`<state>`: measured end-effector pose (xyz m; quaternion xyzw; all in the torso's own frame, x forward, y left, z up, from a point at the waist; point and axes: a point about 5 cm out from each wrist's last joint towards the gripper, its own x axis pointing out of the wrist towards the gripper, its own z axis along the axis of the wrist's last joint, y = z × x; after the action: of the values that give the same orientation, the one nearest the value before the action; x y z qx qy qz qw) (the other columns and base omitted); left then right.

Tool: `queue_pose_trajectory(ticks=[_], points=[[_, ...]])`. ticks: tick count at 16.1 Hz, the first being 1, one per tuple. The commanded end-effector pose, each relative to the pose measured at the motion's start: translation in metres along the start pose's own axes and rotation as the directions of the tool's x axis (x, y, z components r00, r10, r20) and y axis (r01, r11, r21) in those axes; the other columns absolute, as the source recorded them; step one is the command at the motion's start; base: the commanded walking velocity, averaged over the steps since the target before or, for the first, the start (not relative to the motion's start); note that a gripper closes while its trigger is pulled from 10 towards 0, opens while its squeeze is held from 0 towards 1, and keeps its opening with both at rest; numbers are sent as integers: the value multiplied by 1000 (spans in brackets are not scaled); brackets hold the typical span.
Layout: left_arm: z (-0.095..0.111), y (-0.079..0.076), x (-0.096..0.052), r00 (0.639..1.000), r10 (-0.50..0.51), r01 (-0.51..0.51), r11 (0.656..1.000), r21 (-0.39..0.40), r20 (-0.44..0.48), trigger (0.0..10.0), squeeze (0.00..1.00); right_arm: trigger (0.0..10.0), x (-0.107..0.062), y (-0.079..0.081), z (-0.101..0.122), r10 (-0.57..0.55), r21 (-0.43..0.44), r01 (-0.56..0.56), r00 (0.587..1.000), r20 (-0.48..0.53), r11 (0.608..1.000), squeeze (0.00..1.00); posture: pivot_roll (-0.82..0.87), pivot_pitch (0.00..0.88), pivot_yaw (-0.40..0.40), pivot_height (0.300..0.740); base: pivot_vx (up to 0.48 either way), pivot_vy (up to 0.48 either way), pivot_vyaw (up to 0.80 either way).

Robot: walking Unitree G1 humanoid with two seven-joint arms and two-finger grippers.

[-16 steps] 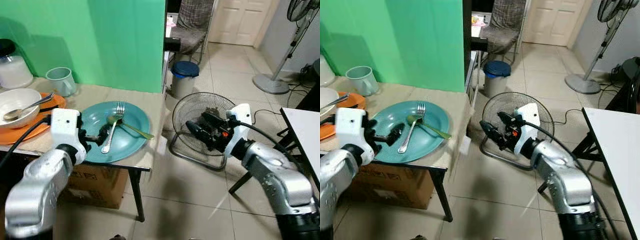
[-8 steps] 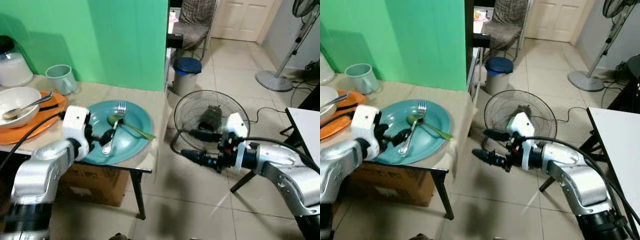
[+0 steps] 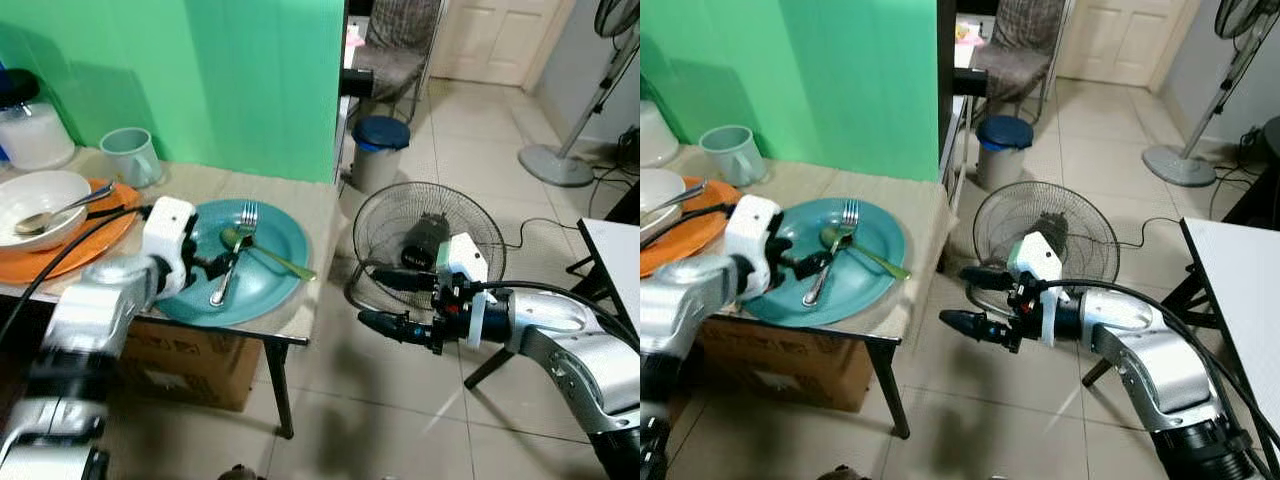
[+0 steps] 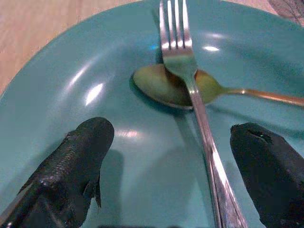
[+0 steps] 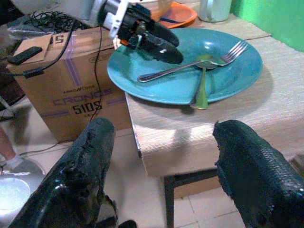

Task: Setting the table

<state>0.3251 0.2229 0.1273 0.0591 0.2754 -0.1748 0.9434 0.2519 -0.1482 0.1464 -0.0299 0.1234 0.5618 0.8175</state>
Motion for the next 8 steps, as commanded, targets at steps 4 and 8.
queue_pose_trajectory(ticks=[4, 8], points=[[13, -9, 14, 999, -51, 50, 996, 69, 17, 10000, 0, 10000, 0, 0, 2, 3, -14, -3, 1000, 6, 1000, 0, -69, 1, 18, 740, 0, 0, 0], [11, -23, 22, 995, -95, 95, 994, 58, 6, 10000, 0, 10000, 0, 2, 1, 4, -13, -4, 1000, 6, 1000, 0, -72, 0, 21, 740, 0, 0, 0]])
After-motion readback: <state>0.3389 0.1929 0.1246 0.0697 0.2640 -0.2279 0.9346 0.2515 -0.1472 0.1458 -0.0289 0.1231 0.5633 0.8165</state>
